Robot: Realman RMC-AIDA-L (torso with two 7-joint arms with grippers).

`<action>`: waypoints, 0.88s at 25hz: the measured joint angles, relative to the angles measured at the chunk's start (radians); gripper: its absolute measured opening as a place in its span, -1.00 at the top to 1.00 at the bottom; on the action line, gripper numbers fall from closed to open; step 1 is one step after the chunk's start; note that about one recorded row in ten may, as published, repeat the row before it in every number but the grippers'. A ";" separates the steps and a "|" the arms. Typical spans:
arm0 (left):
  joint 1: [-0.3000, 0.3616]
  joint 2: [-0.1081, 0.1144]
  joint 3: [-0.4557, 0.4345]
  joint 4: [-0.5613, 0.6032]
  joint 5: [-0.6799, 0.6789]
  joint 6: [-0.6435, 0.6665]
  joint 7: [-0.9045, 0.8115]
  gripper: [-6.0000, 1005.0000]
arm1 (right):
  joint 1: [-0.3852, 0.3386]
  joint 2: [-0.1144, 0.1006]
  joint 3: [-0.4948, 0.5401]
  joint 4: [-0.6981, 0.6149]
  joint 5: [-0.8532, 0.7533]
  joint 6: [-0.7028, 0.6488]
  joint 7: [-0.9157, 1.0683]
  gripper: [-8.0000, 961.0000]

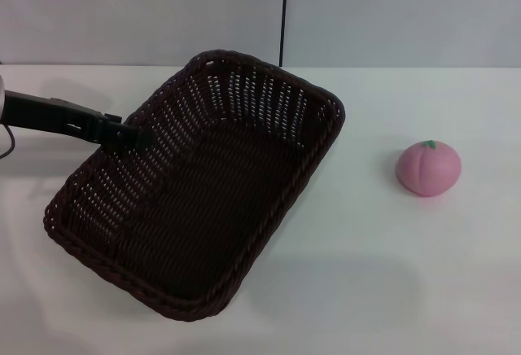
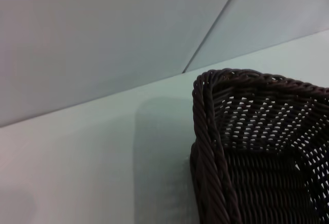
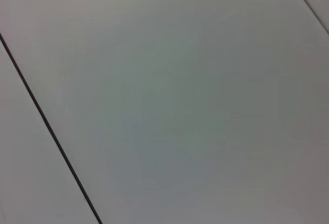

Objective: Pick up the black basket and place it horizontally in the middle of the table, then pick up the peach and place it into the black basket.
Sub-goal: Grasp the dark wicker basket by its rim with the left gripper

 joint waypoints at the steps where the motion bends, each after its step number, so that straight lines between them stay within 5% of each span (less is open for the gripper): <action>1: -0.006 -0.004 0.002 -0.006 0.011 -0.001 0.001 -0.49 | 0.001 0.000 0.001 0.000 0.000 0.000 0.000 -0.45; 12: -0.039 -0.035 0.004 -0.009 0.112 -0.008 0.004 -0.47 | 0.003 -0.002 0.016 -0.002 0.000 0.010 0.001 -0.45; 22: -0.047 -0.037 0.003 -0.010 0.126 -0.017 0.006 -0.16 | -0.001 -0.002 0.027 -0.002 0.000 0.013 0.002 -0.45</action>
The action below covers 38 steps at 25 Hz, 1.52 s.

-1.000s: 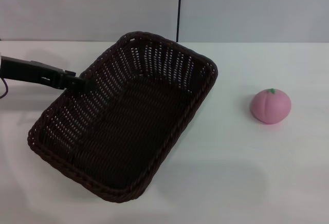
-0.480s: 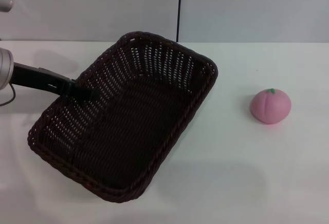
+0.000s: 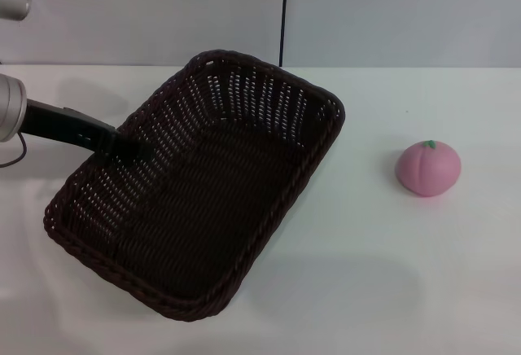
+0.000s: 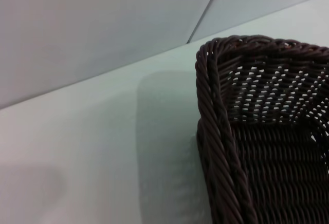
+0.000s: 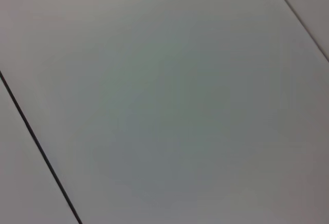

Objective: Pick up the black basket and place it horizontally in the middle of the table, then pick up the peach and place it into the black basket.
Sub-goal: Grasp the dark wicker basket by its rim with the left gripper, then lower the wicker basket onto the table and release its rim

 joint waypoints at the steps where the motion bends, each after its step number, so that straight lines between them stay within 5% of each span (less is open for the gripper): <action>1: 0.000 0.000 0.000 0.000 0.000 0.000 0.000 -0.14 | -0.002 -0.001 0.006 0.000 0.000 0.000 0.000 -0.45; 15: -0.003 0.001 0.025 0.005 0.002 0.011 0.013 0.61 | 0.003 0.001 0.014 0.001 0.000 0.007 0.000 -0.45; 30: 0.001 0.003 -0.029 0.010 -0.089 0.012 0.112 0.60 | 0.006 0.000 0.014 0.005 0.000 0.011 0.000 -0.45; 38: 0.040 0.011 -0.072 0.009 -0.293 0.072 0.280 0.57 | 0.000 0.000 0.024 0.006 0.000 0.011 0.000 -0.45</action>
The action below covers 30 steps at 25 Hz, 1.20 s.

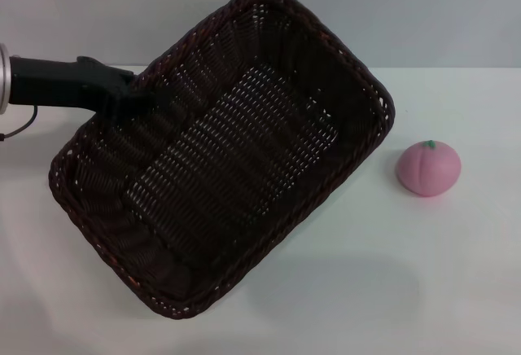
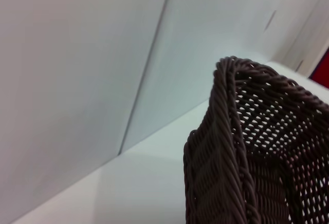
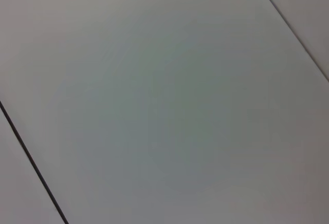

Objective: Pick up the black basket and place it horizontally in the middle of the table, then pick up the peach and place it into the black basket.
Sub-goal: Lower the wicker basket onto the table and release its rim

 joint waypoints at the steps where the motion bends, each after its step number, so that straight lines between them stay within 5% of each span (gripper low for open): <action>1: 0.000 0.000 0.000 0.000 0.000 0.000 0.000 0.57 | 0.000 0.000 0.000 0.000 0.000 0.000 0.000 -0.45; 19: -0.040 0.024 0.001 0.028 -0.081 0.114 0.035 0.50 | 0.009 0.000 -0.008 0.002 -0.007 0.023 0.006 -0.45; 30: -0.200 0.030 0.041 0.080 0.071 0.142 0.061 0.46 | 0.002 0.001 -0.010 0.027 -0.009 0.023 0.006 -0.45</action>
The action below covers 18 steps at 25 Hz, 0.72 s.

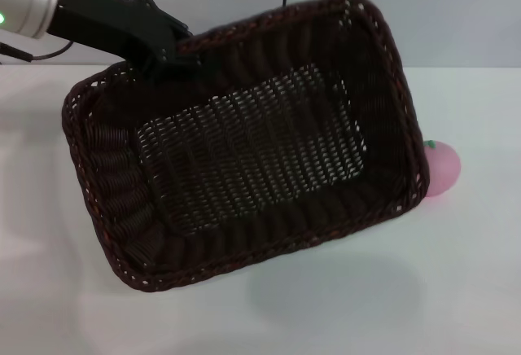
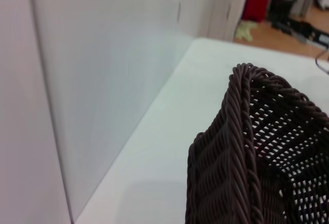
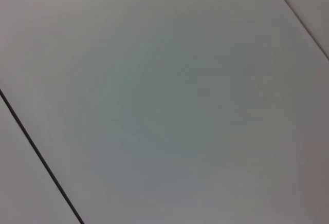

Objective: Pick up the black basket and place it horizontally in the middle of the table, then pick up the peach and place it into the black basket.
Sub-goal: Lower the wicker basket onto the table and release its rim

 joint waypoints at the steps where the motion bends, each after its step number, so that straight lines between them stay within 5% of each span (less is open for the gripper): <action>1: -0.023 -0.004 0.007 0.001 0.034 0.004 0.004 0.45 | 0.000 0.000 0.000 0.003 0.000 0.000 0.000 -0.45; 10: -0.148 -0.042 0.136 -0.001 0.173 0.023 0.017 0.42 | -0.002 0.001 0.000 0.019 0.000 0.009 0.000 -0.45; 18: -0.203 -0.045 0.186 -0.042 0.182 0.025 0.025 0.39 | -0.003 0.002 0.000 0.029 -0.005 0.035 0.000 -0.45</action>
